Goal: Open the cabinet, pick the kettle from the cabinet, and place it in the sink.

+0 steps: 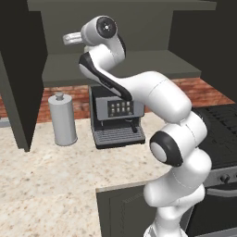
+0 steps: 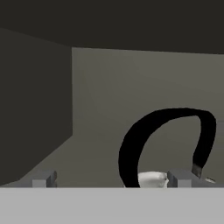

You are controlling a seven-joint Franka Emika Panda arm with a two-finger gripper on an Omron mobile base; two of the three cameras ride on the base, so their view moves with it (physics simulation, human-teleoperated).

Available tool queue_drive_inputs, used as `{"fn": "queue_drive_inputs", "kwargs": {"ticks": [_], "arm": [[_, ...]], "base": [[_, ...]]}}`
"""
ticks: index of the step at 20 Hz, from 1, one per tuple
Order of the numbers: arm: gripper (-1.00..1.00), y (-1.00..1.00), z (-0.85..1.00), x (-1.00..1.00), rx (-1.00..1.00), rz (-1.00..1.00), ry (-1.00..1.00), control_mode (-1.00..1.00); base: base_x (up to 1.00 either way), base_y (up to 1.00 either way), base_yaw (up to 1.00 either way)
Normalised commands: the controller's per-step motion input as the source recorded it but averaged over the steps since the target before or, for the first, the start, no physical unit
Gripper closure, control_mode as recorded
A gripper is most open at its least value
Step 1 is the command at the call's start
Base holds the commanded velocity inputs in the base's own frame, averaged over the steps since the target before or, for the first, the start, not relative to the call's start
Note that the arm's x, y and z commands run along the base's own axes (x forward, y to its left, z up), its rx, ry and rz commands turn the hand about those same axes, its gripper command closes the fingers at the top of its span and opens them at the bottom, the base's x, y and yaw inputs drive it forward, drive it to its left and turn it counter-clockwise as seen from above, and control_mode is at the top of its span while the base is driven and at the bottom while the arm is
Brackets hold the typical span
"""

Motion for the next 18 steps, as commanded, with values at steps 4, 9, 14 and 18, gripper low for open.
{"fn": "queue_drive_inputs", "kwargs": {"ticks": [4, 9, 14, 18], "arm": [[-1.00, 0.00, 0.00, 0.01, 0.01, 0.00, 0.00, -1.00], [-1.00, 0.01, -0.01, 0.00, 0.02, 0.00, 0.00, -1.00], [1.00, 0.08, -0.03, 0.00, 0.01, 0.00, 0.00, -1.00], [1.00, 0.02, -0.04, -0.03, 0.05, 0.00, 0.00, -1.00]], "base": [[0.00, 0.00, 0.00], [0.00, 0.00, 0.00], [0.00, 0.00, 0.00], [0.00, 0.00, 0.00]]}}
